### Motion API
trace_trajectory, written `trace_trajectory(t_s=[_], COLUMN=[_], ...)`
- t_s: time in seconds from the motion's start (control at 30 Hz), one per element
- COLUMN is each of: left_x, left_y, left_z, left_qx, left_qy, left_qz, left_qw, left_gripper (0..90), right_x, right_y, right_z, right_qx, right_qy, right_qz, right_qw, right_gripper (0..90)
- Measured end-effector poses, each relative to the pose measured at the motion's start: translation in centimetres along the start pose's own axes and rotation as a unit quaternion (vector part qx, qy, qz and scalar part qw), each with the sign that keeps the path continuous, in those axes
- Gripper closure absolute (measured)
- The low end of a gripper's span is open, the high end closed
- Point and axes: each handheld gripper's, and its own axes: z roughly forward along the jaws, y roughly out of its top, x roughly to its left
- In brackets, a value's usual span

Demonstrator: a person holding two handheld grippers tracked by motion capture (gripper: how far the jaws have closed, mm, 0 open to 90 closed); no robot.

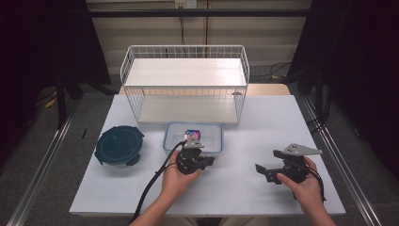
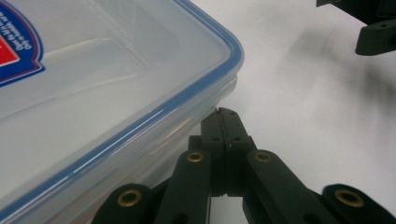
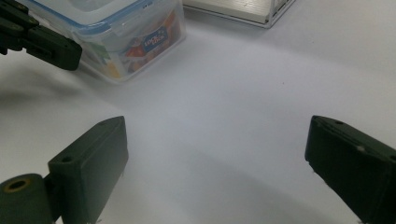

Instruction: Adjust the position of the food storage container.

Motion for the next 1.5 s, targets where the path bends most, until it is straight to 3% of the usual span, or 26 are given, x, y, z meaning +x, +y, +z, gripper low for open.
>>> trace_trajectory(t_s=[0.1,0.13,0.27,0.37,0.43,0.57,0.63,0.77,0.83,0.93,1.17,1.3,1.33,1.5], left_x=[0.1,0.0,0.0,0.0,0.1,0.3,0.7,1.0,1.2,1.5,2.7,3.5,3.8,4.9], left_y=[0.1,0.1,0.2,0.2,0.3,0.6,0.6,0.6,0.6,0.6,0.8,0.9,0.9,0.7], left_z=[0.3,0.4,-0.3,-1.1,-1.7,-3.0,-3.5,-4.2,-4.6,-5.0,-6.8,-7.9,-8.1,-9.0], left_qx=[0.003,-0.006,-0.002,-0.001,-0.018,-0.058,-0.058,-0.06,-0.065,-0.081,-0.1,-0.117,-0.124,-0.142], left_qy=[-0.008,-0.013,-0.023,-0.041,-0.048,-0.038,-0.043,-0.033,-0.033,-0.029,-0.002,0.018,0.021,0.047], left_qz=[0.003,-0.005,-0.003,-0.024,-0.036,-0.061,-0.071,-0.076,-0.068,-0.081,-0.095,-0.102,-0.111,-0.128], left_qw=[1.0,0.9999,0.9997,0.9989,0.9981,0.9957,0.9949,0.9948,0.9951,0.993,0.9905,0.9878,0.9858,0.9805], left_gripper=[89.3,87.6,82.5,72.6,68.7,55.4,51.9,48.6,46.1,31.8,24.0,21.2,20.9,19.3], right_x=[0.0,-0.1,-0.2,-0.3,-0.3,0.0,0.2,0.4,0.5,0.9,1.5,1.9,2.0,2.4], right_y=[-0.2,-0.3,-0.4,-0.5,-0.5,-0.3,-0.1,0.2,0.4,0.9,1.9,2.4,2.4,2.9], right_z=[-0.4,-0.6,-0.9,-1.1,-1.0,-0.7,-0.3,0.1,0.5,1.0,1.7,2.4,2.6,3.1], right_qx=[-0.001,-0.003,-0.005,-0.008,-0.012,-0.011,-0.009,-0.007,-0.005,-0.002,-0.008,-0.009,-0.009,-0.013], right_qy=[-0.004,-0.007,-0.012,-0.01,-0.007,-0.002,0.001,0.007,0.009,0.016,0.027,0.038,0.04,0.049], right_qz=[0.005,0.006,0.01,0.019,0.026,0.027,0.023,0.023,0.022,0.018,0.013,0.011,0.011,0.016], right_qw=[1.0,1.0,0.9999,0.9997,0.9996,0.9996,0.9997,0.9997,0.9997,0.9997,0.9995,0.9992,0.9991,0.9986], right_gripper=[5.7,5.7,5.7,5.7,5.6,5.5,5.6,5.6,5.6,5.6,5.7,5.7,5.7,5.7])
